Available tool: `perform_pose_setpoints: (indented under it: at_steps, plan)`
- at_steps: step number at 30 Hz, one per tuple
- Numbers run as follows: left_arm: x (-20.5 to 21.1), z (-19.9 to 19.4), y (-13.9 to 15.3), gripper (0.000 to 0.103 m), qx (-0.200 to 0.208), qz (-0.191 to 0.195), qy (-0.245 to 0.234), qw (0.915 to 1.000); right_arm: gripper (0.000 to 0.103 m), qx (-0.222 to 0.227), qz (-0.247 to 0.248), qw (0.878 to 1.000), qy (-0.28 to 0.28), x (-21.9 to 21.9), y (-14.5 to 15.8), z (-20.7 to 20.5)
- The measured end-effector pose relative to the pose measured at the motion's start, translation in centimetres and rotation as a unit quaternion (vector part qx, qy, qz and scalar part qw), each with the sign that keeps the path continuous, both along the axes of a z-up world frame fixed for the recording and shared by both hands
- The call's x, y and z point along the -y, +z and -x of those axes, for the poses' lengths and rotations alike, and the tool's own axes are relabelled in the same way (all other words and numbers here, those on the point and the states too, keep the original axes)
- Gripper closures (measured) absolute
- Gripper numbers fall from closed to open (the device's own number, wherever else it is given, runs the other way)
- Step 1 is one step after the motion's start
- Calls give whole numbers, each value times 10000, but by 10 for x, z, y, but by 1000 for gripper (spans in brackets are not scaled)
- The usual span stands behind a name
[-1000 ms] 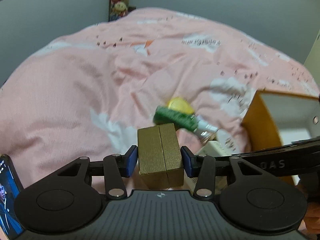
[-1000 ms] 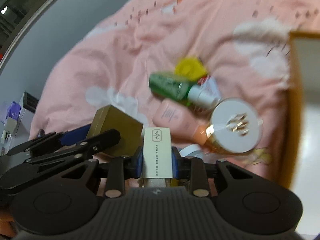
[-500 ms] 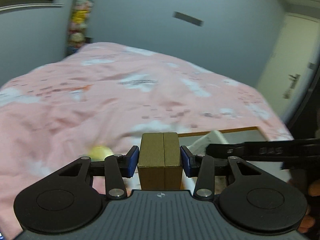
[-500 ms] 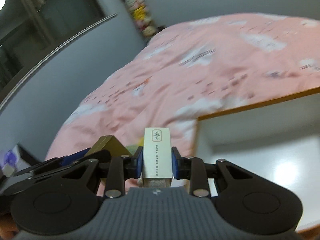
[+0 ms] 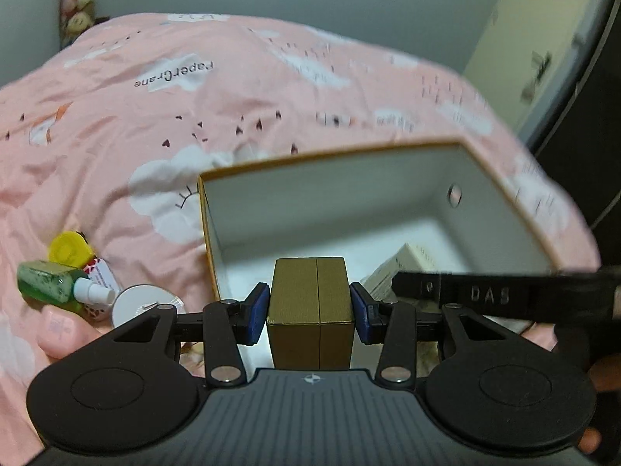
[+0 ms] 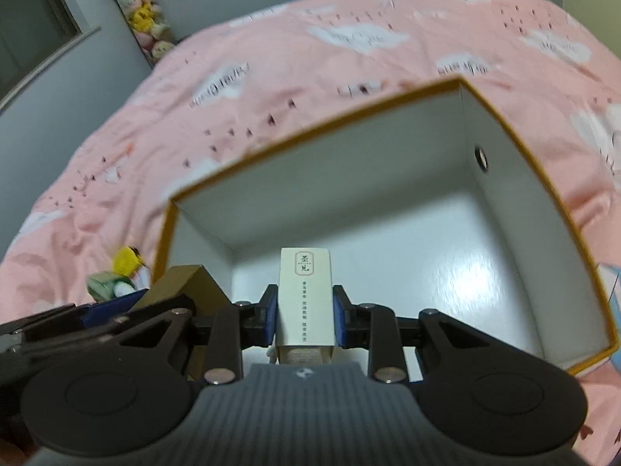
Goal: Organize rigid objects
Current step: 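Carry both items into the box and open both tools to release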
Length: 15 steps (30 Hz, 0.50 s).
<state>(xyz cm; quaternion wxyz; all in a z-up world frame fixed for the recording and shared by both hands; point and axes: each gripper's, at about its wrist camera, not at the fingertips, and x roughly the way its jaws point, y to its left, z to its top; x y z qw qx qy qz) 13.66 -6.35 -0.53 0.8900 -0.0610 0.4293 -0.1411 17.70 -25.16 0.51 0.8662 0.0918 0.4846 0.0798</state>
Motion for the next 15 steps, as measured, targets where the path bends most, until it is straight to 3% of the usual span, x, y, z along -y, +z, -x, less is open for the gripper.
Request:
perform_pose_setpoints:
  at_steps: [7, 15]
  plan:
    - [21, -4, -18, 53, -328, -972, -353, 9941, 76, -194, -125, 9997, 127, -4, -20, -2]
    - [29, -2, -31, 50, -536, -1214, -593, 9894, 76, -295, -97, 9991, 282, -15, -27, -3]
